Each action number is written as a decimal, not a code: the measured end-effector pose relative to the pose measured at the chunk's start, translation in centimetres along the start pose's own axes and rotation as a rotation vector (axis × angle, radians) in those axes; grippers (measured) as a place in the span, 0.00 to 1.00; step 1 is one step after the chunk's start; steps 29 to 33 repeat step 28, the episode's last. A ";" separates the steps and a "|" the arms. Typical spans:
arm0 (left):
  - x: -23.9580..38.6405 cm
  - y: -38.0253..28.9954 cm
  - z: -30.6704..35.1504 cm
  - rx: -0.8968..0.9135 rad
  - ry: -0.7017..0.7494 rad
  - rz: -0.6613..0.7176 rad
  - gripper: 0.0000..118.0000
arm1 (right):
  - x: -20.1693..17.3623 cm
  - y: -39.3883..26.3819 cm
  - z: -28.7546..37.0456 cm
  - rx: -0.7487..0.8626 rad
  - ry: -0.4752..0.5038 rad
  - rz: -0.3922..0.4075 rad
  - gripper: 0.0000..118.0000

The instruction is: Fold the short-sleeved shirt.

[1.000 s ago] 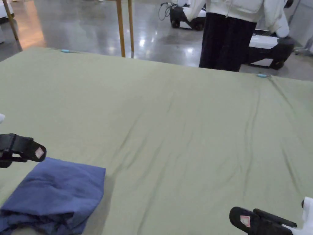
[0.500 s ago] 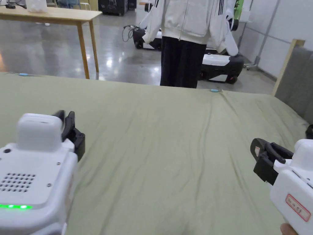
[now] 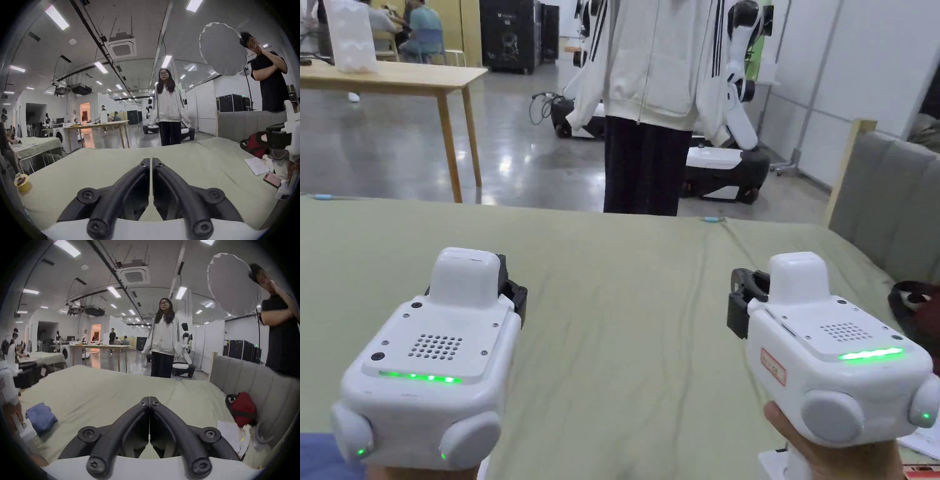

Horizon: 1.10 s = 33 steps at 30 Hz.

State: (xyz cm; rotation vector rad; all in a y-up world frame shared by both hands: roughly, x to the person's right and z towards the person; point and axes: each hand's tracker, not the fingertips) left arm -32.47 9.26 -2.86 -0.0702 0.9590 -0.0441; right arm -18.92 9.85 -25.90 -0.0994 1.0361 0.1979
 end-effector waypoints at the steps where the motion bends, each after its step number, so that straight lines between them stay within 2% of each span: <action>1: -0.1 0.8 -0.4 0.014 0.000 0.007 0.00 | -0.1 0.9 -0.3 0.008 0.002 -0.009 0.01; 2: -0.2 1.6 -0.8 0.017 0.000 0.013 0.00 | 0.1 1.9 -0.5 0.014 0.009 -0.045 0.01; 4: -0.3 3.2 -1.8 0.022 0.006 0.013 0.00 | 0.7 3.4 -1.0 0.029 0.122 -0.182 0.01; 5: -0.4 3.8 -2.2 0.024 0.012 0.008 0.00 | 0.8 4.6 -1.3 0.001 0.110 -0.202 0.01; 9: -1.1 6.1 -3.2 0.033 0.012 0.015 0.00 | 0.4 6.7 -2.9 -0.005 -0.081 -0.142 0.00; 12: -1.5 7.1 -3.1 0.038 0.015 0.028 0.00 | 0.8 7.4 -2.7 0.039 -0.031 -0.153 0.00; 15: -1.5 7.2 -2.5 0.051 0.016 0.039 0.00 | 0.6 7.5 -2.0 0.076 -0.035 -0.135 0.00; 18: -1.4 6.8 -2.2 0.052 0.012 0.040 0.00 | -0.4 7.1 -1.3 0.124 -0.060 -0.061 0.00; 23: -1.2 6.0 -1.9 0.052 0.007 0.050 0.00 | -1.7 6.9 1.1 0.196 0.023 0.033 0.00; 25: -1.2 6.0 -1.9 0.050 0.005 0.057 0.00 | -2.0 6.9 1.0 0.182 0.005 0.029 0.00; 28: -1.1 5.8 -2.1 0.041 0.001 0.061 0.00 | -1.5 6.7 1.1 0.197 -0.002 -0.032 0.00; 33: -1.1 5.8 -2.1 0.041 0.001 0.061 0.00 | -1.5 6.7 1.1 0.197 -0.002 -0.032 0.00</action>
